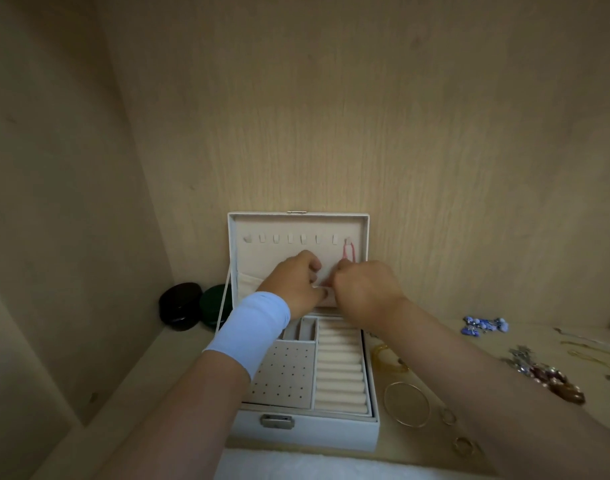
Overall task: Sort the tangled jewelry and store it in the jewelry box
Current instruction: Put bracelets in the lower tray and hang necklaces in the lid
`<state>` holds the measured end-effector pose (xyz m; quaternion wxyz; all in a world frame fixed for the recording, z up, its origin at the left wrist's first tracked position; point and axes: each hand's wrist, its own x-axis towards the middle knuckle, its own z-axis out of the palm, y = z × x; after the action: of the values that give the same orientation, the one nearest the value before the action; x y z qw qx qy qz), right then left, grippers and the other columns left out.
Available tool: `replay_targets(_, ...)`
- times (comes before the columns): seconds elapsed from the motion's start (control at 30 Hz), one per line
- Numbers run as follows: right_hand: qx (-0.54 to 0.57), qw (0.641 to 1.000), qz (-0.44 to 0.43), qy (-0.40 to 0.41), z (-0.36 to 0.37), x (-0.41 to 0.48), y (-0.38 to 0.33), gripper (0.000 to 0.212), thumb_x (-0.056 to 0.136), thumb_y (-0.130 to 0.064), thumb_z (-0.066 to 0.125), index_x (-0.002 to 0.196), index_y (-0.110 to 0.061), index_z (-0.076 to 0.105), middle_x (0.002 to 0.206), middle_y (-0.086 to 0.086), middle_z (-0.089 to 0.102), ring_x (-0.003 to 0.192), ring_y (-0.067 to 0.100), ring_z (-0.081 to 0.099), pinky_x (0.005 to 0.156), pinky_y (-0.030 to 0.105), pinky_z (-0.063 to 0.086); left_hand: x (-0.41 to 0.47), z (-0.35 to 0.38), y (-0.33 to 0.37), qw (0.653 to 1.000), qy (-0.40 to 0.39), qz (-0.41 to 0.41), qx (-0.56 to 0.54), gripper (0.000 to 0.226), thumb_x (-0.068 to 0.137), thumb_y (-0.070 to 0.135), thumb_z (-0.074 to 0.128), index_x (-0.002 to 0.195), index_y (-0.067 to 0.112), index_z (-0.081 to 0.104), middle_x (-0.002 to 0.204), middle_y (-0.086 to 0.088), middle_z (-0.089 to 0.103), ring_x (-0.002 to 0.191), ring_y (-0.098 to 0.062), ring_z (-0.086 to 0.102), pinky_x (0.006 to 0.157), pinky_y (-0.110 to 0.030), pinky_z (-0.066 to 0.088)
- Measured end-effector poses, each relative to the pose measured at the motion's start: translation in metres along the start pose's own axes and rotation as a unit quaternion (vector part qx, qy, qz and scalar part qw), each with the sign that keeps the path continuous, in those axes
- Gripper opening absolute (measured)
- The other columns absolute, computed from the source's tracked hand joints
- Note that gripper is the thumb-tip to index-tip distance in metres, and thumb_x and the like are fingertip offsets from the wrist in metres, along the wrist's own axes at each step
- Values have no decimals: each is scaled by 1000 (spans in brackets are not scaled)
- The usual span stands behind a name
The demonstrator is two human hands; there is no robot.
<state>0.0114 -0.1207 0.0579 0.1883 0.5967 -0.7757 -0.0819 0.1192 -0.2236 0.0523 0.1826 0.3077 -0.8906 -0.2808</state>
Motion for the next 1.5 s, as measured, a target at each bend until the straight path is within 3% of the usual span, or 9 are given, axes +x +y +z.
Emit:
replay_targets(0.13,130,990,47,-19,-3,9,8,23,93,-17,56,109,-8,70,108,13,68,81,22,61,66,30,45,-4,9,7,990,2,56,129,27,92,26,54,116,29,66,116,2,64,110,-22,57,104,-36,37)
replay_targets(0.23,298,948,95,49,-2,8,28,23,91,-12,57,98,-12,79,99,8,75,87,21,68,77,35,56,-2,17,8,987,-10,60,148,39,93,28,51,130,37,57,126,7,64,122,-21,50,109,-34,27)
replay_targets(0.47,325,945,20,-15,1,-5,34,46,90,3,49,125,-17,70,128,3,68,118,18,62,103,35,49,-4,12,11,988,10,59,143,32,95,28,52,127,28,45,122,6,64,116,-25,50,105,-32,32)
replay_targets(0.6,391,916,54,77,-2,-12,37,38,93,1,47,111,-17,75,115,-1,73,111,13,65,102,32,50,-17,-2,7,991,32,67,108,28,95,24,56,123,26,56,124,5,62,116,-18,56,105,-37,40)
replay_targets(0.67,387,915,50,105,-5,-18,28,32,94,-3,50,106,-18,76,110,-3,74,105,12,66,97,30,52,-25,-8,-1,993,36,68,93,24,94,22,56,118,28,60,119,6,61,114,-16,55,103,-38,43)
replay_targets(0.77,364,930,7,40,-10,-28,6,29,94,-10,52,107,-23,75,109,-6,74,99,12,66,88,29,53,-39,-14,-15,995,6,40,91,22,96,21,53,114,31,62,116,7,60,108,-14,57,99,-35,47)
replay_targets(1.07,151,987,21,-51,-1,-10,-39,19,87,-3,57,101,-9,69,105,10,66,97,29,66,76,32,51,-68,-18,-60,978,-56,-18,198,40,104,26,41,143,21,49,149,0,45,133,-21,44,111,-32,36)
replay_targets(1.2,96,994,16,-58,-8,3,-46,19,88,-4,61,106,-7,67,109,12,66,100,30,66,72,32,44,-49,-19,-55,972,-54,5,228,39,103,19,42,139,25,55,139,-4,55,125,-22,52,105,-32,43)
replay_targets(1.5,21,998,-10,-58,-10,21,-46,4,89,-10,61,91,-13,62,73,1,44,73,23,50,66,31,41,-8,-14,-45,964,-75,-10,255,26,90,11,60,111,18,74,111,-6,71,98,-25,66,88,-32,55)
